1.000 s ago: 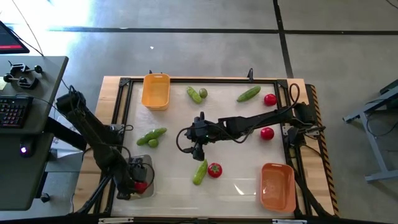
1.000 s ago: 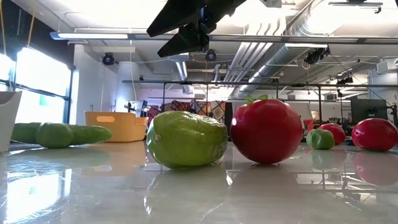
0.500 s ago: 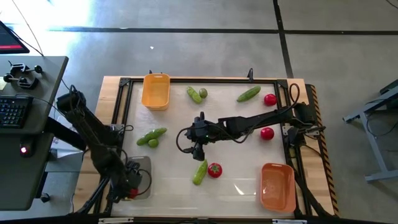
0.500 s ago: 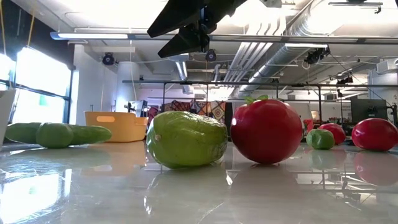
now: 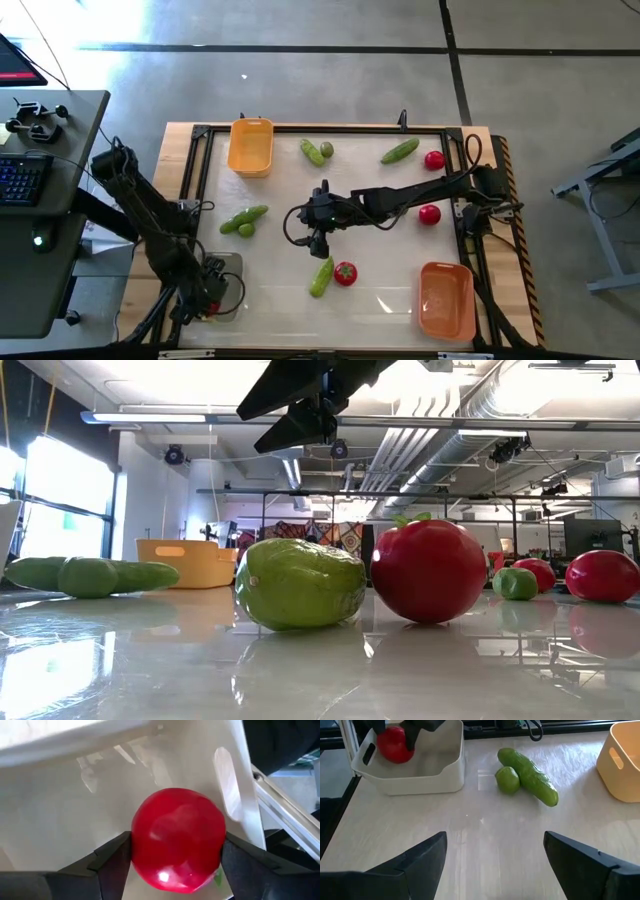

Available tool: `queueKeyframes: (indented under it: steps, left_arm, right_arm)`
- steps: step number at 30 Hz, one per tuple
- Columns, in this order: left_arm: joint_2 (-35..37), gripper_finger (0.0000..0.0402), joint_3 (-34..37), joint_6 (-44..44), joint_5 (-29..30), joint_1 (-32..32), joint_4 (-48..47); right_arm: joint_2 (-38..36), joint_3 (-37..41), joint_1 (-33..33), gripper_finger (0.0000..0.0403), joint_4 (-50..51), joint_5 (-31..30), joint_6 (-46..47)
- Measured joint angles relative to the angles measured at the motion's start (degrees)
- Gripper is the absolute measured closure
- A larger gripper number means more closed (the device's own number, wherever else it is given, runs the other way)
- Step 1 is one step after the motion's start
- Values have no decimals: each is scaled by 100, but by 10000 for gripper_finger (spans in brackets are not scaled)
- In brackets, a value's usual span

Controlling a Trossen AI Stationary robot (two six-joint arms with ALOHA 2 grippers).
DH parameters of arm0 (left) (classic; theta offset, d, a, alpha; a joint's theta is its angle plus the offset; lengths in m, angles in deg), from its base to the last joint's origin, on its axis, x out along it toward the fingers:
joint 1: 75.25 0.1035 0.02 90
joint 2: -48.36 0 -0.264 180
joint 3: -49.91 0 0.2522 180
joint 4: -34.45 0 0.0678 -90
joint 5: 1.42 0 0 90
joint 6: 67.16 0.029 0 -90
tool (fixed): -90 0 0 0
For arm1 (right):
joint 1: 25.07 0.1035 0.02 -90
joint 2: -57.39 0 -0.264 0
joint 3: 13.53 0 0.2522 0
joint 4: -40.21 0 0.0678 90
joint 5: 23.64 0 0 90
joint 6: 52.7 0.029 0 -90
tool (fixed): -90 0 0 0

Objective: Sort produce into baskets
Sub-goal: Put the red tomato into the gray bin

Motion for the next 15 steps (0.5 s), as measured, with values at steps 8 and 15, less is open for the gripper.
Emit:
queueKeyframes:
  steps: [8, 15]
  left_arm:
    - [-285, 136, 0, -111, -290, 165, 56]
    - [-435, 130, 2, -167, -436, 302, 112]
  right_arm:
    - [0, 0, 1, 80, 13, 0, 7]
    - [0, 0, 1, 80, 26, 0, 59]
